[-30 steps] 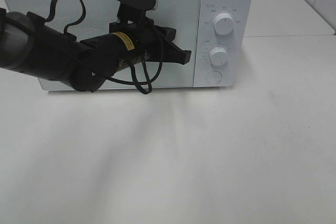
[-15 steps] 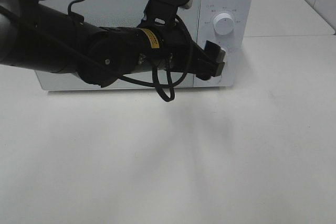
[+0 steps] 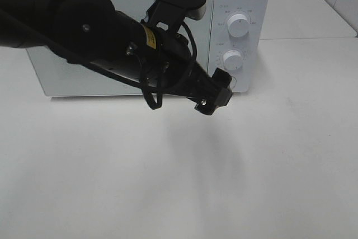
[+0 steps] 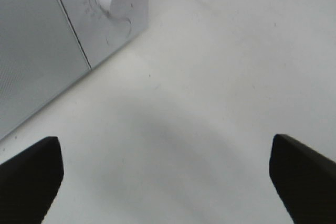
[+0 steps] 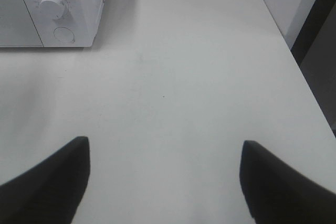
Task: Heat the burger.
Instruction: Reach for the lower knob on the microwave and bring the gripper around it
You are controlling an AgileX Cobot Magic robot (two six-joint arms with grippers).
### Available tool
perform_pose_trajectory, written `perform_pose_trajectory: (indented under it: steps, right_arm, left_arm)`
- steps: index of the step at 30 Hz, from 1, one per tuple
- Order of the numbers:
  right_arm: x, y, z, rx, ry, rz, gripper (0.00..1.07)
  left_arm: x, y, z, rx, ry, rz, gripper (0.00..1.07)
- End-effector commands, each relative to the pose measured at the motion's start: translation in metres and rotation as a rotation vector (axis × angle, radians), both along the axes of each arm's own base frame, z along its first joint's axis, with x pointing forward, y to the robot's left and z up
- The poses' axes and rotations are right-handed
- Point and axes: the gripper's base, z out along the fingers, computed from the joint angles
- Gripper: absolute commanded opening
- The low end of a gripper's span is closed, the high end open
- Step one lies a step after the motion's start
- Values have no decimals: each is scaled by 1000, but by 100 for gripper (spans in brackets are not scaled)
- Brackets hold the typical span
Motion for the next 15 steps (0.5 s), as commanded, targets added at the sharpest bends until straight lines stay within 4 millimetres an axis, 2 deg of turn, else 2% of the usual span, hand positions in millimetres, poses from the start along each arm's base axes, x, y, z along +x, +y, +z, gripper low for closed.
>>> perform_pose_trajectory:
  steps: [1,8,10,14,15]
  right_arm:
    - [-4,0,0,-5,-33,-3,76]
    - [-4,0,0,-5,-33,-3,76]
    - [-4,0,0,-5,-33,-3,76]
    - [-4,0,0,-5,-33,-3,76]
    - [-4,0,0,-5,-33,-3,76]
  left_arm:
    - [-12,9,12,67,79,-11,100]
    - [-32,34,29,186,229,-8,100]
    - [-31,38,32,185,244,10,100]
    - [-22,65,42,200,301,96,100]
    - [-22,65,42,200,301,96,100]
